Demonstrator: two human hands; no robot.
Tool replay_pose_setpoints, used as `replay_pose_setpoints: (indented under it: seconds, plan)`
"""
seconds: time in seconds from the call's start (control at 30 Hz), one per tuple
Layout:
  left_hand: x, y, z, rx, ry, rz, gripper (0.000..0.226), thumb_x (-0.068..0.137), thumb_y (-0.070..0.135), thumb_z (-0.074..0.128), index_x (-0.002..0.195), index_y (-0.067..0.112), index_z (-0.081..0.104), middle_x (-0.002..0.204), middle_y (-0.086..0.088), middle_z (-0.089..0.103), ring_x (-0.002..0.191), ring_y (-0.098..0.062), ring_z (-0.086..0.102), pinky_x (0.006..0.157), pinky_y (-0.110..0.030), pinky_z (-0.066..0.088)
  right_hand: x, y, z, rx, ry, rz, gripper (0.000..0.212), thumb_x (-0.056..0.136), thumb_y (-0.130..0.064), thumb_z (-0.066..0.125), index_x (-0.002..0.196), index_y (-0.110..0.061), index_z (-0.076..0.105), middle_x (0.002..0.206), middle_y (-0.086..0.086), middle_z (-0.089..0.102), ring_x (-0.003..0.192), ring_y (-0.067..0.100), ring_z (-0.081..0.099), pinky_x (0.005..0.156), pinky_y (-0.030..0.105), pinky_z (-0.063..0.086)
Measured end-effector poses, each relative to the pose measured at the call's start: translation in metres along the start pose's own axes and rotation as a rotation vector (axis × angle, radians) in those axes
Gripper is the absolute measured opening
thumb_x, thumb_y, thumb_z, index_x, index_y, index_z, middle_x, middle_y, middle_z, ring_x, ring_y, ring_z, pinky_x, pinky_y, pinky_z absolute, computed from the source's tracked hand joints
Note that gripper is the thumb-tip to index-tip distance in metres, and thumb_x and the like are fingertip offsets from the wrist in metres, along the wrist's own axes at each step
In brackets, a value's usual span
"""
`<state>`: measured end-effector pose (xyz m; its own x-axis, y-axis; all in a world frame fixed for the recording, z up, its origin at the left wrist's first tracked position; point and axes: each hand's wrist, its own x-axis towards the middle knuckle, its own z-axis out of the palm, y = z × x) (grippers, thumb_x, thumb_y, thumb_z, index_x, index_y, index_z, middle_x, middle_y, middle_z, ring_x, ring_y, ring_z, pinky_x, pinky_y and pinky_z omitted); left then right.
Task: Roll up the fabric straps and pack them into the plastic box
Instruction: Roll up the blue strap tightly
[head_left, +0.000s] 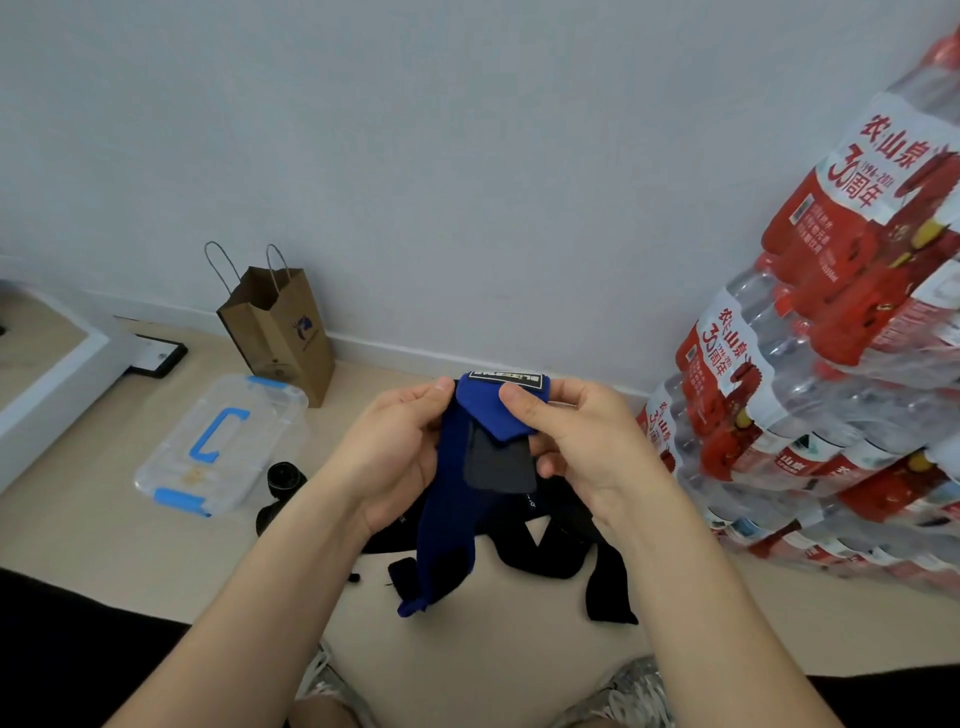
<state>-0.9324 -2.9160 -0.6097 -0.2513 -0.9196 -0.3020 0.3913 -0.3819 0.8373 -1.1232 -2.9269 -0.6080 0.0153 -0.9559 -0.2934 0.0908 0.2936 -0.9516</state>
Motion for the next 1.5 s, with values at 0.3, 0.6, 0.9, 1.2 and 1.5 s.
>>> replay_pose_setpoints:
  seconds: [0.3, 0.6, 0.9, 1.2, 1.5]
  plan:
    - [0.002, 0.008, -0.007, 0.123, 0.056, -0.031, 0.042, 0.117, 0.025, 0.04, 0.125, 0.002, 0.074, 0.119, -0.021, 0.079, 0.101, -0.03, 0.08, 0.087, -0.041, 0.067, 0.001, 0.011, 0.01, -0.238, 0.126, -0.268, 0.03, 0.076, -0.037, 0.098, 0.097, -0.025, 0.08, 0.085, -0.007, 0.083, 0.078, 0.013, 0.081, 0.068, 0.033, 0.063]
    - [-0.007, 0.008, -0.003, 0.302, -0.005, 0.044, 0.048, 0.118, 0.038, 0.039, 0.122, 0.008, 0.077, 0.118, -0.016, 0.08, 0.115, -0.034, 0.076, 0.101, -0.046, 0.061, 0.002, 0.014, 0.01, -0.469, 0.191, -0.377, 0.028, 0.077, -0.049, 0.095, 0.094, -0.031, 0.08, 0.086, -0.015, 0.079, 0.072, 0.006, 0.071, 0.07, 0.035, 0.061]
    - [-0.008, 0.001, 0.015, 0.501, 0.194, 0.289, 0.034, 0.115, 0.032, 0.049, 0.113, 0.009, 0.074, 0.103, -0.012, 0.082, 0.1, -0.035, 0.079, 0.09, -0.052, 0.063, -0.004, -0.002, 0.01, -0.452, -0.057, -0.27, 0.052, 0.079, -0.072, 0.069, 0.105, -0.027, 0.077, 0.086, -0.004, 0.082, 0.072, 0.02, 0.078, 0.062, 0.041, 0.062]
    - [-0.009, -0.006, 0.014, 0.414, -0.053, 0.325, 0.016, 0.11, 0.022, 0.062, 0.113, 0.024, 0.078, 0.11, -0.008, 0.083, 0.101, -0.028, 0.081, 0.084, -0.033, 0.065, -0.008, -0.008, 0.016, -0.378, 0.256, -0.453, 0.052, 0.103, -0.05, 0.067, 0.087, -0.001, 0.058, 0.068, 0.011, 0.063, 0.059, 0.024, 0.057, 0.06, 0.04, 0.054]
    - [-0.012, -0.002, -0.01, 0.488, -0.173, 0.258, 0.022, 0.101, 0.031, 0.065, 0.092, 0.012, 0.074, 0.085, -0.012, 0.077, 0.074, -0.016, 0.07, 0.069, -0.026, 0.055, -0.005, -0.013, 0.008, 0.45, 0.087, -0.058, 0.034, 0.102, -0.011, 0.07, 0.136, -0.009, 0.066, 0.124, 0.015, 0.078, 0.11, 0.032, 0.079, 0.083, 0.047, 0.068]
